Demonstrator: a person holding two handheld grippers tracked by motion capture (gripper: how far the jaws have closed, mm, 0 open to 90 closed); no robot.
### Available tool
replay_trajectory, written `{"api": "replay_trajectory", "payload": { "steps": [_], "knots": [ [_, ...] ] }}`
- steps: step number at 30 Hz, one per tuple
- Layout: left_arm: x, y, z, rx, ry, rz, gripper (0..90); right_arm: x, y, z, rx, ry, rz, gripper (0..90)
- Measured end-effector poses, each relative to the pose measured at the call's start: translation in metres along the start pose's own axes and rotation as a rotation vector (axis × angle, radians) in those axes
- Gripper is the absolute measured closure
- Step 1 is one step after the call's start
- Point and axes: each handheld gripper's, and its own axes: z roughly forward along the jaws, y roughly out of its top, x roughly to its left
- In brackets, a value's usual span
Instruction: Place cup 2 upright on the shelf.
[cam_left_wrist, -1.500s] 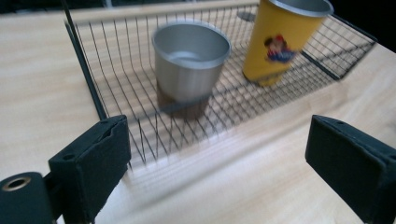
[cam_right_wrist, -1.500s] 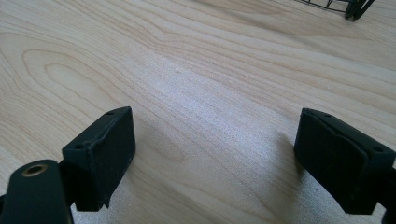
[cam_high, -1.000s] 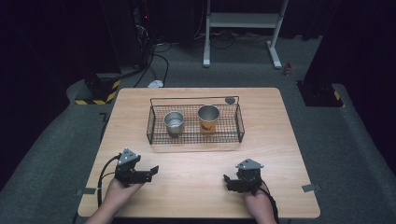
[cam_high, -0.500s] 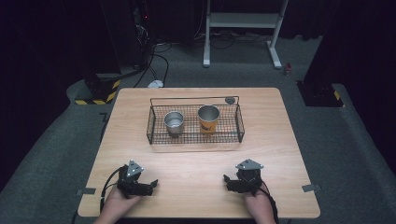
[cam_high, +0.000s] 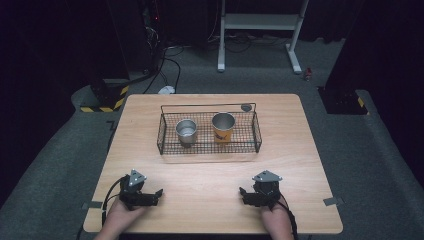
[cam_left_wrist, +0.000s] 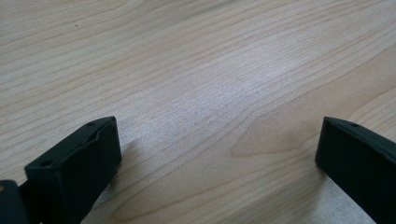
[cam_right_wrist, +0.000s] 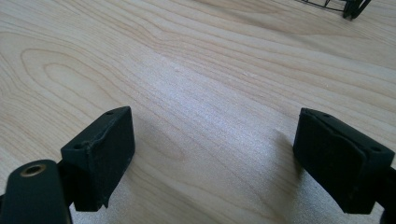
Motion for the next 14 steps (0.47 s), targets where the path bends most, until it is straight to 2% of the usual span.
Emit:
{"api": "replay_trajectory", "payload": {
  "steps": [14],
  "knots": [
    [-0.0001, -0.0001, -0.0001, 0.000, 0.000, -0.003, 0.7, 0.0004, -0.0002, 0.0000, -0.001, -0.003, 0.004, 12.6]
  ]
}}
